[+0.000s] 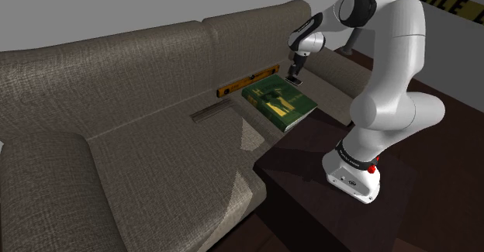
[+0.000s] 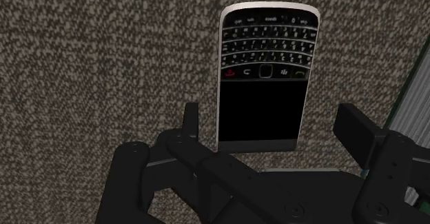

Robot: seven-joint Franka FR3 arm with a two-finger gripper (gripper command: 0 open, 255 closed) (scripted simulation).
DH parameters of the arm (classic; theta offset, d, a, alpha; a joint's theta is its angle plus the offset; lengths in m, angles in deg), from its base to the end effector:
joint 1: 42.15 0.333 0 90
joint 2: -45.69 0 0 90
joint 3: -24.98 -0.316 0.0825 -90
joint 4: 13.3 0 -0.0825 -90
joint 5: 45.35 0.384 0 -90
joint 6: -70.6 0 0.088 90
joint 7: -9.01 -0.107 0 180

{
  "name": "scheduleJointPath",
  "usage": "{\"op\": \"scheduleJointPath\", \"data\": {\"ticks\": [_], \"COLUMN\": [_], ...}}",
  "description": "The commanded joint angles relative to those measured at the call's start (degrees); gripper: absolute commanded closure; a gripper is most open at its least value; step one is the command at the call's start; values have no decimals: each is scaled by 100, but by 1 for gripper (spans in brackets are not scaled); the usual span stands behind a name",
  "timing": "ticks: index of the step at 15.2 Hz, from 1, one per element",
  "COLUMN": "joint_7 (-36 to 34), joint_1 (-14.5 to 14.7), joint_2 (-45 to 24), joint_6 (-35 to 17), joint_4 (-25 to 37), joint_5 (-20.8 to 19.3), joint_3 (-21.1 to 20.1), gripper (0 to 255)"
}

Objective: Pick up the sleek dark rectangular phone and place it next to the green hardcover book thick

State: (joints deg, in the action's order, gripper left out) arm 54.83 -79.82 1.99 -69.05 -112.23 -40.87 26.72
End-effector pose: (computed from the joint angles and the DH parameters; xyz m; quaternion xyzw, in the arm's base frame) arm 0.5102 -0.4171 0.1381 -0.9991 -0.0294 0.0094 0.0276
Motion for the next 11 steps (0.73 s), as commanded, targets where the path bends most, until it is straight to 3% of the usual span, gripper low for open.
{"op": "scheduleJointPath", "data": {"ticks": [1, 3, 11], "joint_7": [-7, -16, -16], "joint_1": [2, 5, 5], "joint_2": [197, 445, 444], "joint_6": [173, 394, 393], "joint_4": [-20, -47, -47], "joint_5": [-11, -26, -26], "joint_3": [12, 26, 26], "gripper": [0, 0, 0]}}
